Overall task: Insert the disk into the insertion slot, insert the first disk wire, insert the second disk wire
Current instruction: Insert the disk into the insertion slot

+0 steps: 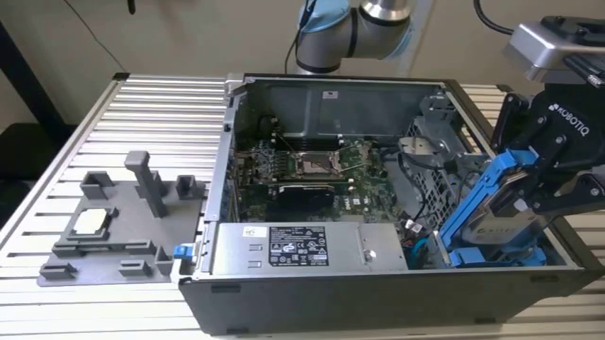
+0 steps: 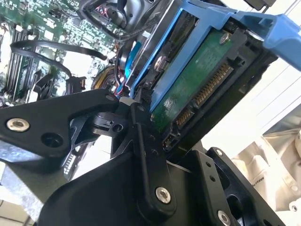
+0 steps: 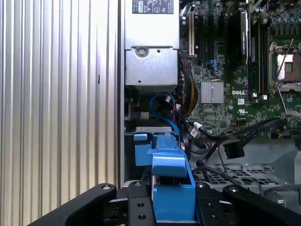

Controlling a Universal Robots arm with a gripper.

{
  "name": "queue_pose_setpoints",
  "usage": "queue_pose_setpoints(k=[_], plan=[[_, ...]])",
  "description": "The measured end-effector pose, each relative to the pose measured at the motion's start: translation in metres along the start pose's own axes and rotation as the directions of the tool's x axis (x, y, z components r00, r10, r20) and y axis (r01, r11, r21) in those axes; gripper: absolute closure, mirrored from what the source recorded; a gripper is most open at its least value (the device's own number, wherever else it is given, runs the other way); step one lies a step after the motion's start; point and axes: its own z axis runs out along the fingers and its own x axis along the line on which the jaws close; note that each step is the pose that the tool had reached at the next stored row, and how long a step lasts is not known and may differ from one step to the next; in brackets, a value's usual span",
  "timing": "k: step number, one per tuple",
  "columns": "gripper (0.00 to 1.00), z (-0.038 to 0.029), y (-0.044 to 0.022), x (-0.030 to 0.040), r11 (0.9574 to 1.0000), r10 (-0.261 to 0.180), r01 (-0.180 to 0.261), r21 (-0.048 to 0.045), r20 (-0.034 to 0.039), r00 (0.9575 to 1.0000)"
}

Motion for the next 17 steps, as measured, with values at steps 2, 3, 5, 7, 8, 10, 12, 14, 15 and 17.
queue_pose_setpoints(k=[2, 3, 5, 7, 8, 10, 12, 14, 15, 17], plan=[[0.67, 0.0029, -0.0002, 0.0, 1.0, 0.0, 0.0, -0.0004, 0.0, 1.0], [0.67, 0.0045, -0.0004, 0.0, 1.0, 0.0, 0.0, -0.0009, 0.0, 1.0], [0.67, 0.008, -0.0007, 0.0, 1.0, 0.0, 0.0, -0.0023, 0.0, 1.0], [0.67, 0.0115, -0.001, 0.0001, 1.0, 0.0, 0.0, -0.0038, 0.0, 1.0], [0.67, 0.0131, -0.0011, 0.0001, 1.0, 0.0, 0.0, -0.0047, 0.0, 1.0], [0.67, 0.0162, -0.0014, 0.0001, 1.0, 0.0, 0.0, -0.007, -0.0001, 1.0], [0.67, 0.0195, -0.0017, 0.0001, 1.0, 0.0, 0.0, -0.0092, 0.0, 1.0], [0.67, 0.0226, -0.0019, 0.0001, 0.9999, 0.0, 0.0, -0.0116, -0.0002, 1.0], [0.67, 0.0242, -0.0021, 0.0001, 0.9999, 0.0, 0.0, -0.0127, -0.0002, 1.0], [0.67, 0.0266, -0.0023, 0.0001, 0.9999, -0.001, 0.001, -0.0138, -0.0001, 1.0]])
